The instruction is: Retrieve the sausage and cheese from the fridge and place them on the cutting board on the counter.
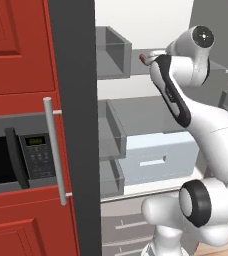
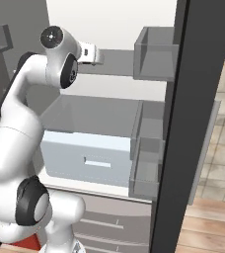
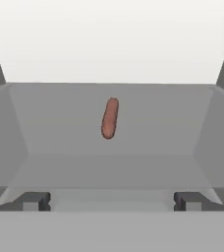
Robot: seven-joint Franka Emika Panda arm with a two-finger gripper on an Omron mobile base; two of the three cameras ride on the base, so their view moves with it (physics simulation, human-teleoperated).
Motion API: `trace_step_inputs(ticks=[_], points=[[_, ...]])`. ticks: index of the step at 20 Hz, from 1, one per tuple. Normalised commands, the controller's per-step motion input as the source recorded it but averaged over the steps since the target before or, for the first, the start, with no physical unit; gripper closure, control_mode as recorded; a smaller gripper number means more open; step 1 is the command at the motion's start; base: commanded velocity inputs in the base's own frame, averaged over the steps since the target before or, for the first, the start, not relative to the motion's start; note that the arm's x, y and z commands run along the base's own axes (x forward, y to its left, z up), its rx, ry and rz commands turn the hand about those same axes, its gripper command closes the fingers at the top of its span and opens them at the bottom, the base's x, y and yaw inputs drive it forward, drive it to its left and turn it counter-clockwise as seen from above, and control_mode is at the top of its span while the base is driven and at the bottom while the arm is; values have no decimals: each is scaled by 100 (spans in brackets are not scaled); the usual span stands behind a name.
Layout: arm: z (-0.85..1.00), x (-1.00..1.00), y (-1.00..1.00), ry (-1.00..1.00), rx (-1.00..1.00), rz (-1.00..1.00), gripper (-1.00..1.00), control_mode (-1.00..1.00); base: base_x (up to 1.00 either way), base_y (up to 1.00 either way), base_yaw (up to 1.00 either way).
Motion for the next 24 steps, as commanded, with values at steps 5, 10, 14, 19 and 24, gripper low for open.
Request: trace_step_inputs(ticks=[5, 10, 14, 19, 24], points=[[13, 35, 0, 1, 0, 2, -100, -100, 0, 0, 0], [7, 30, 0, 8, 0, 0, -100, -100, 0, 0, 0], [0, 34, 0, 7, 0, 0, -100, -100, 0, 0, 0], [0, 33, 0, 3, 0, 0, -100, -100, 0, 0, 0], [-21, 14, 0, 4, 0, 0, -100, -100, 0, 0, 0]])
